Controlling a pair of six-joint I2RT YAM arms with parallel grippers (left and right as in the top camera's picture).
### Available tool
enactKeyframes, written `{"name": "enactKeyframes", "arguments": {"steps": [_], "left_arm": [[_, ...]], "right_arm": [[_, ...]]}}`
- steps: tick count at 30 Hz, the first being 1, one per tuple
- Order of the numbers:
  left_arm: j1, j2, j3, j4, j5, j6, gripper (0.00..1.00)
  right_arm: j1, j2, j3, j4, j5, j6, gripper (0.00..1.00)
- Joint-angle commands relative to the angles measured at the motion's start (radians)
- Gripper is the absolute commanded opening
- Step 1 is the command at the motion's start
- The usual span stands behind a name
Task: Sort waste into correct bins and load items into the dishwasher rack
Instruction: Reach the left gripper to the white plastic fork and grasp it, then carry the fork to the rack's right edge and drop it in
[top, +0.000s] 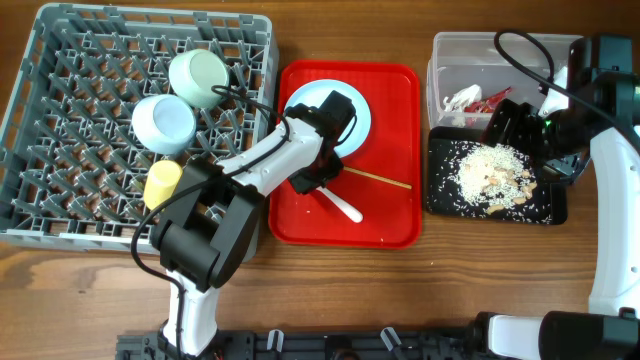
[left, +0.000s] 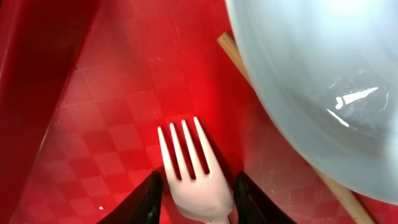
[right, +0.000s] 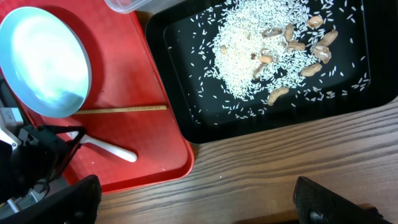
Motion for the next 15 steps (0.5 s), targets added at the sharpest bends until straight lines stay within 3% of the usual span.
{"name": "enactKeyframes", "arguments": {"steps": [1, 8, 12, 15], "left_arm": [[0.002, 0.061, -0.046, 0.021, 0.013, -0.01, 0.31], [0.002, 0.061, -0.046, 0.021, 0.013, -0.009, 0.31], [0.002, 0.06, -0.046, 0.021, 0.013, -0.002, 0.23], [0.002, 0.06, -0.046, 0.021, 0.013, -0.002, 0.23]], "right_arm": [[-0.003, -0.01, 0.016, -0.001, 0.009, -0.014, 1.0], [-0.003, -0.01, 0.016, -0.001, 0.009, -0.014, 1.0], [-0.003, -0.01, 0.016, 0.002, 0.009, -0.014, 1.0], [-0.003, -0.01, 0.016, 0.002, 0.009, -0.014, 1.0]]}}
